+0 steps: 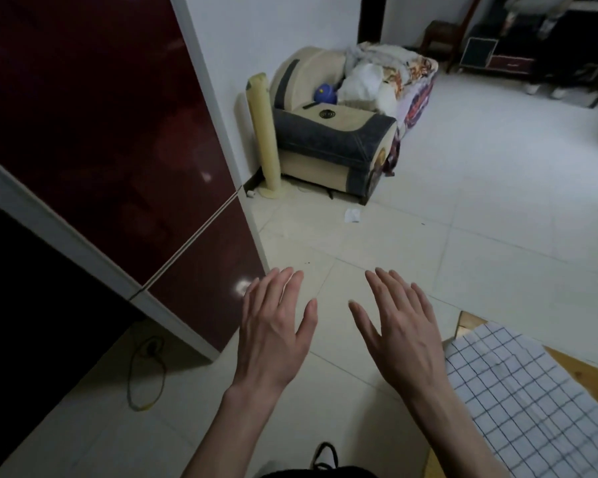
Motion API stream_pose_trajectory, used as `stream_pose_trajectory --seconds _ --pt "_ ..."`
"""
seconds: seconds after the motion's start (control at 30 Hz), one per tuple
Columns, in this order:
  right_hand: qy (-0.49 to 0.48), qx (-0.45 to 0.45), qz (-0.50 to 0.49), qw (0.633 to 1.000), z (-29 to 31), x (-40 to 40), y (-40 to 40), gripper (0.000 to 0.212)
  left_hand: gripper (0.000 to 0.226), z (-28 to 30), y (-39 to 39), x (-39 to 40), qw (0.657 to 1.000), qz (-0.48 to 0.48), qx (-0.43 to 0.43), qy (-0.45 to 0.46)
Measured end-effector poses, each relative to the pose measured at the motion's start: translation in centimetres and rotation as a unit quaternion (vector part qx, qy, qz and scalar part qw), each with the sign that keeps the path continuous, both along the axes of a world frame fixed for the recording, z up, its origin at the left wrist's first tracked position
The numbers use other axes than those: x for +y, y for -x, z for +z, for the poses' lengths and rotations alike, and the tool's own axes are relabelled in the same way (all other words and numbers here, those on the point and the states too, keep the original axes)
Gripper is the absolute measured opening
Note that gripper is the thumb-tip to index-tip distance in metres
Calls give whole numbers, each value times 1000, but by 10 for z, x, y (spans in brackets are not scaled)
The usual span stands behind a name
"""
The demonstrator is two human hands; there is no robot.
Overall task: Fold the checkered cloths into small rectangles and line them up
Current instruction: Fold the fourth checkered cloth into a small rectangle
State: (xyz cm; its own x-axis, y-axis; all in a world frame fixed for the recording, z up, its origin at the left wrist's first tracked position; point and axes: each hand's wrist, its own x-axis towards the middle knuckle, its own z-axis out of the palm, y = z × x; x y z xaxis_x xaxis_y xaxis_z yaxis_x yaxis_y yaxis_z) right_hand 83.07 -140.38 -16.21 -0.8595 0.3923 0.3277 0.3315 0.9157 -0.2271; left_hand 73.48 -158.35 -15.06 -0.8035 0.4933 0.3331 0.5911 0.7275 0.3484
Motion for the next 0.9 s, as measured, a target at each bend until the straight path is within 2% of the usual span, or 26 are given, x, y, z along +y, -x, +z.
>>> stream_pose_trajectory --seconds 0.5,0.73,0.9 --pt "7 18 -150 988 -8 111 99 62 51 -4 159 153 989 -150 3 -18" --pt "11 28 -257 966 -1 168 166 63 51 2 253 243 971 -240 6 -11" --pt "13 27 -342 939 0 203 201 62 51 3 303 305 945 -325 16 -19"
